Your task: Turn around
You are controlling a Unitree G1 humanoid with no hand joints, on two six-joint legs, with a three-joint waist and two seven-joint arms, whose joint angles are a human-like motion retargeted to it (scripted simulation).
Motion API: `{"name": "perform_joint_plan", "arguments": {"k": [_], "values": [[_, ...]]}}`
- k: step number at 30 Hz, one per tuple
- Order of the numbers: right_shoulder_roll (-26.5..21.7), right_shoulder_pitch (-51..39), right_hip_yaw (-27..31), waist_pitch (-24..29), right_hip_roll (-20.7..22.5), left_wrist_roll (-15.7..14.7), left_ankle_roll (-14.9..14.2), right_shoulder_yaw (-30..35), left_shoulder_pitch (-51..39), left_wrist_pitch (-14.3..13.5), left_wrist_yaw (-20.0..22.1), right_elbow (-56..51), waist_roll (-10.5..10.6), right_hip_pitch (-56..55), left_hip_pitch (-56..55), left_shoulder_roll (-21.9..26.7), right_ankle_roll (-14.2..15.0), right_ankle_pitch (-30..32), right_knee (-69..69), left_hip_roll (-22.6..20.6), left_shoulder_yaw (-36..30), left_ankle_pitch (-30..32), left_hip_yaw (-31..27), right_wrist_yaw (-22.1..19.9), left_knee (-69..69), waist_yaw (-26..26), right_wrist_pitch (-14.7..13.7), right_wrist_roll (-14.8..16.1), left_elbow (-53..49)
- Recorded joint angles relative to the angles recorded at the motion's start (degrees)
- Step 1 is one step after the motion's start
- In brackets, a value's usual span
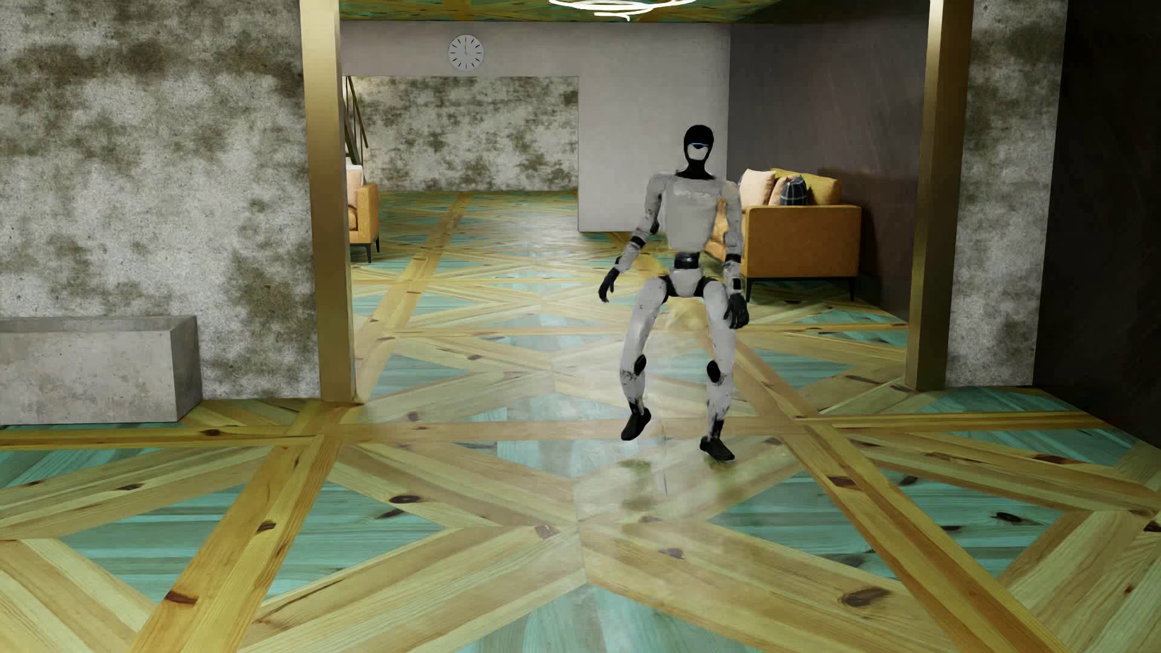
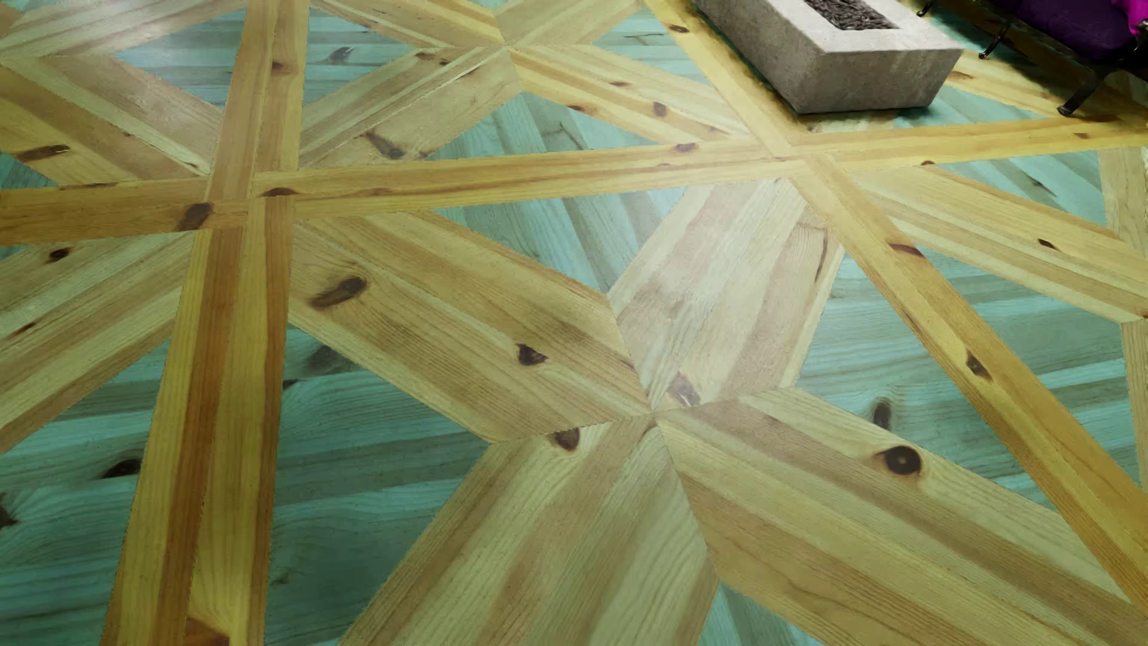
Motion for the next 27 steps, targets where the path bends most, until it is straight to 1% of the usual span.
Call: {"name": "perform_joint_plan", "arguments": {"k": [1, 2, 4, 6, 7, 9, 10, 11, 12, 13, 15, 16, 17, 18, 19, 20, 21, 22, 23, 25, 26, 27], "values": [[0.1, 0.5, 0.3, 0.0, -1.4, 0.7, -0.4, -0.2, -2.3, -0.1, -0.8, -1.0, -0.5, 0.3, 0.2, 1.1, -0.5, -1.8, -6.0, -0.8, -0.6, -0.5, -0.5, 0.4, 0.3, -1.0, -0.8, 0.6, -0.5], [0.4, 1.0, 1.1, 0.0, -1.7, 1.3, -0.8, -0.5, -4.9, -0.1, -1.1, -1.4, -0.9, 1.5, 0.4, 1.9, -0.1, -1.8, -12.9, -1.5, -1.1, -0.8, -1.3, 1.1, 0.3, -1.7, -1.1, 1.3, -0.8], [1.7, 1.9, 2.8, -0.3, -0.9, 2.3, -1.8, 0.4, -10.9, 0.7, -1.0, -0.6, -1.1, 6.3, 1.1, 2.8, 1.6, 3.4, -26.9, -2.5, -2.4, -0.4, -3.5, 2.1, -1.5, -2.4, -0.7, 0.9, -1.0], [1.9, 1.3, -0.4, -0.5, -1.4, 2.3, -2.9, 2.8, -15.2, 0.1, -0.2, 2.6, -1.2, 10.7, 1.1, 3.1, -1.1, -1.9, -31.3, -3.2, -2.5, -0.1, -5.6, 4.8, -1.7, -2.2, 0.3, -1.1, -2.9], [2.2, 0.4, -2.3, -0.7, -0.8, 2.0, -3.6, 4.4, -16.1, -0.5, 0.9, 4.5, -1.2, 12.7, 1.4, 3.3, -2.7, -1.8, -33.7, -2.9, -1.7, 0.4, -6.6, 6.6, -2.5, -2.2, 0.9, -2.3, -4.7], [2.7, -1.8, -4.9, -0.7, 0.9, -0.2, -5.3, 6.5, -14.9, -2.2, 4.3, 7.7, -0.5, 14.9, 1.3, 2.4, -4.7, -1.2, -35.7, -1.4, 1.7, 1.4, -8.5, 9.4, -2.8, -2.2, 1.4, -4.0, -10.4], [3.1, -2.6, -6.2, -0.7, 1.9, -1.5, -6.0, 6.3, -13.3, -3.9, 5.6, 7.9, 0.1, 15.7, 1.0, 1.5, -5.1, -1.2, -36.2, -0.3, 3.0, 1.6, -9.6, 9.5, -2.7, -2.2, 1.6, -4.0, -13.3], [3.5, -3.0, -7.5, -0.6, 3.0, -2.1, -6.8, 6.0, -11.7, -5.2, 6.1, 7.4, 0.7, 16.5, 0.7, 1.0, -5.3, -1.3, -36.8, 0.8, 3.1, 1.8, -10.7, 8.6, -2.5, -2.2, 1.2, -4.1, -15.5], [3.9, -3.2, -8.7, -0.6, 4.4, -2.1, -7.6, 5.7, -10.0, -6.4, 5.4, 6.7, 1.4, 17.3, 0.3, 0.8, -5.7, -1.4, -37.5, 2.2, 2.5, 2.0, -11.8, 7.2, -2.1, -2.2, 0.3, -4.1, -16.9], [4.4, -3.4, -9.7, -0.5, 6.0, -1.1, -8.3, 5.3, -8.3, -7.0, 3.5, 5.9, 2.1, 18.2, -0.2, 1.0, -6.2, -1.5, -38.7, 3.7, 1.4, 2.2, -12.9, 5.7, -1.5, -2.2, -0.6, -3.8, -17.4], [5.2, -3.8, -11.3, -0.1, 9.3, 1.1, -9.5, 4.6, -5.9, -5.9, -0.8, 4.8, 3.7, 19.7, -2.2, 1.3, -7.5, -1.6, -40.8, 6.9, 0.0, 2.7, -15.5, 3.0, 1.1, -2.0, -1.4, -2.7, -15.2], [5.2, -3.9, -12.0, 0.1, 10.7, 1.5, -9.8, 4.7, -5.1, -4.0, -2.2, 4.4, 4.5, 20.1, -3.7, 1.1, -8.0, -1.8, -41.2, 8.4, 0.1, 3.2, -16.8, 2.6, 3.0, -2.0, -1.9, -2.5, -12.5], [5.0, -4.7, -12.4, 0.4, 11.6, 1.1, -9.4, 5.1, -4.2, -1.8, -2.6, 4.2, 5.2, 20.1, -5.2, 0.7, -8.4, -2.1, -41.1, 9.5, 1.1, 3.8, -17.8, 2.5, 4.9, -1.9, -1.4, -2.5, -9.5], [4.3, -4.5, -12.5, 0.6, 12.3, 0.1, -8.2, 5.5, -3.8, 1.1, -1.9, 4.0, 6.0, 19.8, -6.4, -0.1, -8.7, -2.3, -40.9, 10.3, 2.5, 4.5, -18.5, 2.3, 6.5, -1.8, -1.7, -2.6, -5.4], [3.4, -4.8, -12.1, 0.7, 12.8, -1.1, -5.9, 5.8, -3.0, 3.2, -1.3, 4.0, 6.6, 19.4, -7.0, -0.9, -8.9, -2.4, -40.8, 10.3, 3.9, 3.7, -19.4, 2.4, 7.4, -1.6, -1.9, -2.6, -1.9], [2.6, -5.3, -11.4, 0.8, 13.1, -1.3, -7.0, 6.0, -1.5, 4.6, -1.8, 4.2, 7.1, 18.9, -7.7, -1.2, -9.0, -2.4, -40.7, 8.5, 4.0, 1.4, -23.1, 2.6, 7.7, -1.4, -1.8, -2.5, 0.7], [1.5, -5.7, -10.6, 0.7, 13.2, -1.3, -9.6, 5.8, 0.8, 4.8, -3.3, 4.8, 7.5, 18.5, -7.7, -1.1, -8.9, -2.3, -40.6, 5.2, 3.4, -0.9, -27.8, 2.7, 6.9, -1.2, -2.0, -2.3, 1.6], [1.0, -6.2, -9.9, 0.6, 13.1, -1.2, -8.5, 5.3, 3.2, 4.2, -4.6, 5.3, 7.9, 18.1, -6.7, -1.7, -8.8, -2.2, -40.8, 2.4, 2.5, -1.4, -30.6, 2.5, 4.6, -1.3, -2.0, -2.2, 1.5], [0.6, -6.5, -9.4, 0.3, 12.9, -1.8, -9.0, 4.2, 6.0, 3.2, -5.2, 5.6, 8.4, 17.9, -5.3, -2.3, -8.6, -1.9, -41.3, 2.3, 2.7, -1.2, -29.1, 2.2, 1.9, -1.4, -1.8, -1.8, 0.6], [1.1, -6.2, -8.4, -0.1, 12.5, -5.1, -9.8, 0.6, 10.5, 2.2, -5.5, 5.5, 9.0, 17.7, -2.9, -4.2, -8.3, -1.3, -42.3, 1.9, 5.9, 0.2, -27.0, 0.2, -2.6, -1.5, -1.6, 0.1, -0.8], [2.2, -5.5, -8.4, -0.2, 12.1, -5.8, -9.7, -1.5, 11.4, 2.5, -5.4, 5.5, 9.1, 17.7, -2.6, -5.0, -8.0, -1.2, -42.4, 1.4, 6.8, 0.7, -26.7, -1.0, -3.5, -1.5, -1.4, 1.0, -0.7], [3.3, -4.6, -8.7, -0.3, 11.5, -5.2, -9.8, -2.9, 11.2, 3.2, -6.0, 5.7, 9.0, 17.8, -2.5, -5.6, -7.8, -1.2, -42.5, 0.8, 6.2, 1.0, -26.9, -2.4, -4.2, -1.6, -1.2, 1.7, -0.3]]}}
